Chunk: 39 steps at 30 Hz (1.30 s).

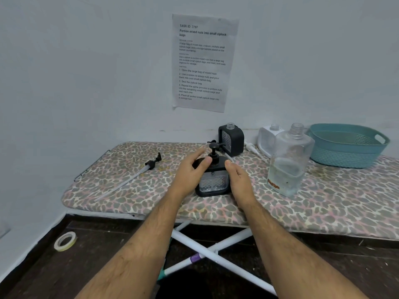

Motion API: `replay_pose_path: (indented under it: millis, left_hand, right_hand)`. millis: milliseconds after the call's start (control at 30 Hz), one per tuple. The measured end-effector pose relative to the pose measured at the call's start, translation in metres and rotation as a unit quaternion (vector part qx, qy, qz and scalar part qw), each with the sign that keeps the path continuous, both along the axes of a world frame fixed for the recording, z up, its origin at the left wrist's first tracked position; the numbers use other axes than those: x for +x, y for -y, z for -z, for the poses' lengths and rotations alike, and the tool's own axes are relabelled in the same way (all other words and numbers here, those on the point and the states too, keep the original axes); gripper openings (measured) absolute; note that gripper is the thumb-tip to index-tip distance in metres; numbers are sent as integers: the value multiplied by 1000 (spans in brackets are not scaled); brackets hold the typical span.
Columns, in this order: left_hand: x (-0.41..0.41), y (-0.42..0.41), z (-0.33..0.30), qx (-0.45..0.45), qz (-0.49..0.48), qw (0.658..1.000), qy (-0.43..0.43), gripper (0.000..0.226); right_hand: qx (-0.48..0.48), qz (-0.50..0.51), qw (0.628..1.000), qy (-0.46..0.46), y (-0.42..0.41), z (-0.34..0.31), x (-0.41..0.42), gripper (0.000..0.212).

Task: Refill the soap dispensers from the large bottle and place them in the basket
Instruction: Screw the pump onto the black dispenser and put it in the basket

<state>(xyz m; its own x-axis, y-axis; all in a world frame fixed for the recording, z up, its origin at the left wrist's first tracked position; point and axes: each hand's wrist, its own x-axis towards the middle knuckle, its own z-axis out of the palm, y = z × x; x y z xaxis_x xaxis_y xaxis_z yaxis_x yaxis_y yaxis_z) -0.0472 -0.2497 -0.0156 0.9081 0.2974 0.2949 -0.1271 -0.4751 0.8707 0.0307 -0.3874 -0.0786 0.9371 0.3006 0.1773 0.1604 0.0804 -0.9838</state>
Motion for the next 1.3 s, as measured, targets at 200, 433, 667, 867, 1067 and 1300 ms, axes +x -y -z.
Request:
replay_pose_path:
  millis: [200, 433, 667, 867, 1067, 1300]
  left_hand:
    - [-18, -11, 33, -119, -12, 993, -23, 60]
    - [-24, -5, 33, -152, 12, 988, -13, 46]
    - [-27, 0, 20, -158, 21, 987, -8, 39]
    - [-30, 17, -6, -158, 41, 987, -5, 37]
    - [-33, 50, -36, -166, 93, 982, 12, 36]
    - [-23, 109, -66, -184, 138, 973, 31, 34]
  right_hand:
    - [-16, -49, 998, -46, 9, -14, -2, 43]
    - [-47, -45, 997, -33, 17, -28, -3, 43]
    - [-100, -69, 992, -25, 33, -46, -9, 49]
    - [-103, -71, 992, -2, 65, -76, -21, 42]
    - [-123, -61, 989, 49, 111, -118, -35, 23]
    - [-146, -34, 985, 89, 181, -164, -41, 37]
